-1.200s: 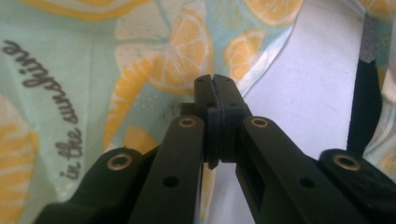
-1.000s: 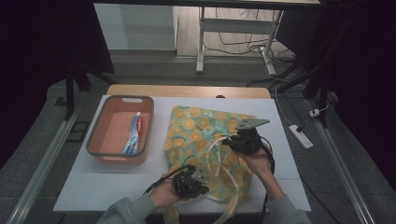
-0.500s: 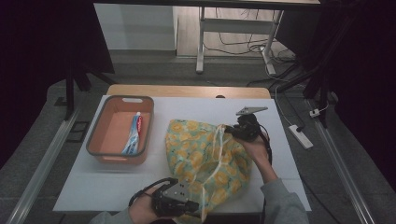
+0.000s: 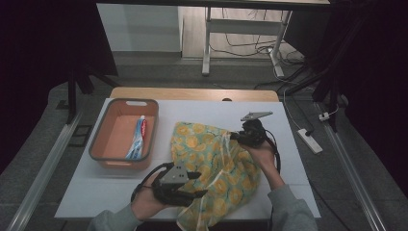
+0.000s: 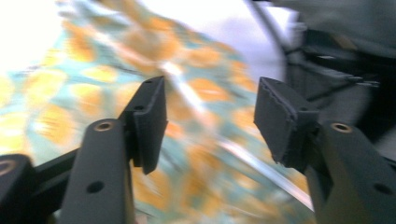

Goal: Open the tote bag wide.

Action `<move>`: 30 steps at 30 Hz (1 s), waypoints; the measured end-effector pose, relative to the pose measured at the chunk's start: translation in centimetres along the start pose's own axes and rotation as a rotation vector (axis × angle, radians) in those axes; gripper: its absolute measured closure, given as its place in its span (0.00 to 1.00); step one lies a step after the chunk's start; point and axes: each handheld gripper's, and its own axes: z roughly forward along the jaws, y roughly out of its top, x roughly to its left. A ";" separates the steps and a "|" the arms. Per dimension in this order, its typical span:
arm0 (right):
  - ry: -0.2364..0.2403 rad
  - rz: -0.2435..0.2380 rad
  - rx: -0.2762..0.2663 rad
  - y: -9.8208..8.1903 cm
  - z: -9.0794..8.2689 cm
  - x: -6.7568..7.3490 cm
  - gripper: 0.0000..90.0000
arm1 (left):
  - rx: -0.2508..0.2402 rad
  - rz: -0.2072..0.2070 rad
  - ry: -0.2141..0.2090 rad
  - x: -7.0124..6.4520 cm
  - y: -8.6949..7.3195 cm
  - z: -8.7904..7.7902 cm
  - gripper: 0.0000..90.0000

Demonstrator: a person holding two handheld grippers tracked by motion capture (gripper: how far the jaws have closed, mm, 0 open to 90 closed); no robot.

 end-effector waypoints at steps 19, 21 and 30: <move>0.073 -0.027 -0.023 -3.1 -4.7 -0.2 0.94 | 0.073 -0.155 0.071 7.4 0.3 2.7 0.99; 0.075 -0.027 -0.028 -3.3 -5.0 -0.3 0.94 | 0.045 -0.168 0.084 8.2 0.5 1.7 0.99; 0.115 -0.031 0.037 -4.9 -4.2 -0.9 0.94 | 0.075 -0.230 0.124 11.1 0.1 2.6 0.99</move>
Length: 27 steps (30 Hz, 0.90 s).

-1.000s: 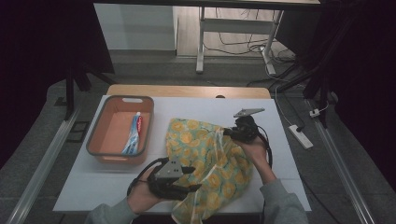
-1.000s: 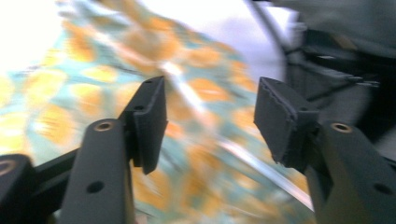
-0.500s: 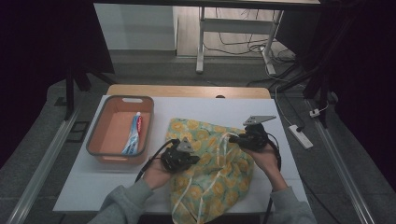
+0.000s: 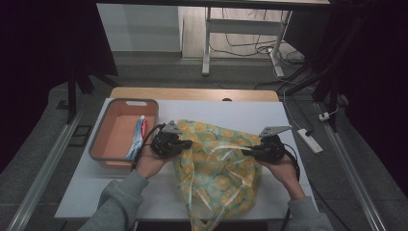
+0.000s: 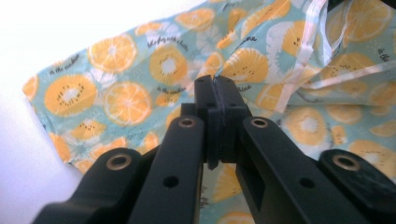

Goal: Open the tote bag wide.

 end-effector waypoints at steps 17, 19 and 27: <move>-0.079 -0.164 -0.094 2.7 -4.3 11.2 0.42 | 0.019 0.006 -0.014 0.0 0.1 1.0 0.99; -0.169 -0.170 0.007 1.8 -3.3 12.7 0.34 | 0.023 0.013 0.000 -0.1 0.1 1.0 0.99; -0.253 -0.014 0.062 -2.4 -2.5 8.7 0.43 | 0.015 -0.001 -0.007 0.5 -0.1 0.6 0.99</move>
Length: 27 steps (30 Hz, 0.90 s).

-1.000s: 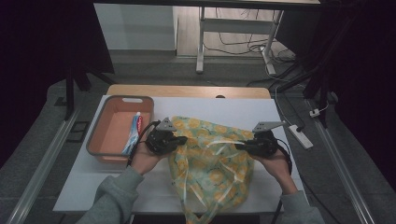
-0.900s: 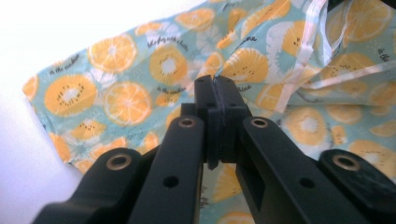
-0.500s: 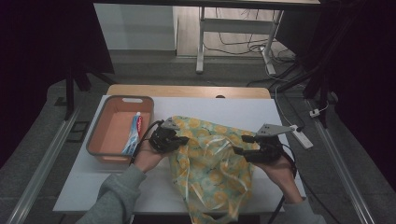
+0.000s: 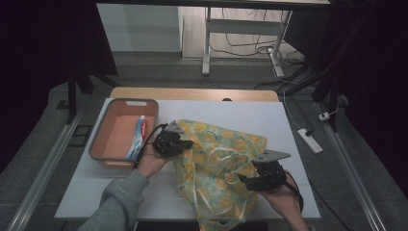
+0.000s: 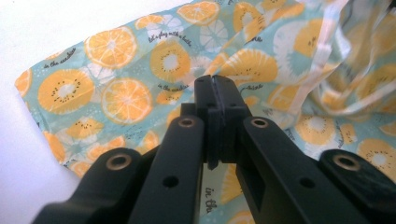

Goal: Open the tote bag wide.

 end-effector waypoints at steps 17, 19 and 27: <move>0.110 0.154 -0.072 -2.1 0.5 -4.8 0.99 | -0.038 -0.037 0.025 1.1 -0.4 -1.2 0.99; 0.116 0.155 -0.103 -2.1 -0.3 -5.0 0.99 | -0.047 -0.046 -0.003 1.4 -0.4 -1.2 0.99; 0.098 0.138 -0.138 -1.7 -1.7 -5.2 0.99 | 0.011 -0.024 0.038 1.7 1.7 0.8 0.98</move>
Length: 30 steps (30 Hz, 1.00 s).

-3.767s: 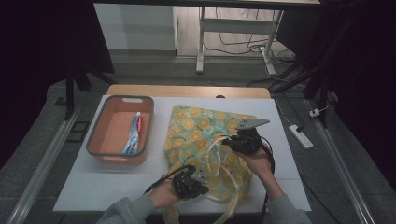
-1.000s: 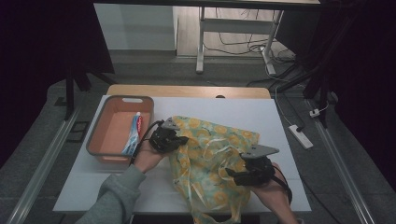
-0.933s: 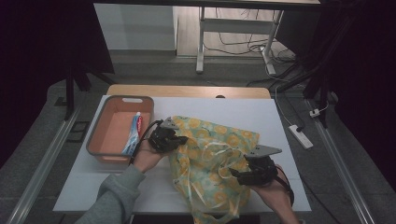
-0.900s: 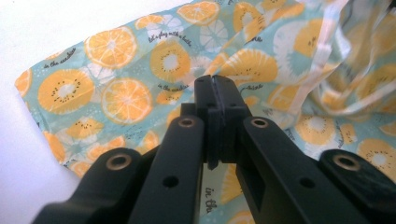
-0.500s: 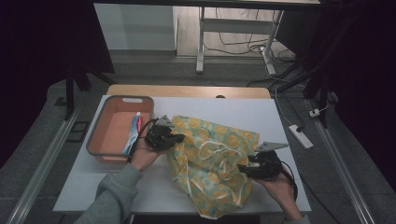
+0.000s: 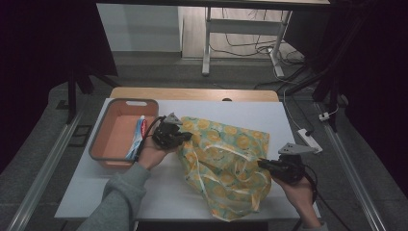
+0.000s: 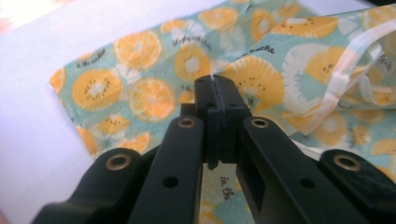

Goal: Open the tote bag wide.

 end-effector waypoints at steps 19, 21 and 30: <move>0.094 -0.037 -0.025 1.7 3.2 0.8 0.99 | -0.099 0.024 -0.086 -2.5 -3.7 -7.7 0.26; 0.093 -0.034 -0.028 1.5 3.0 0.7 0.99 | -0.088 0.041 -0.069 -2.5 -4.2 -8.3 0.26; 0.087 -0.021 -0.068 1.3 1.9 0.4 0.99 | -0.067 -0.028 0.033 0.9 -5.4 -9.7 0.27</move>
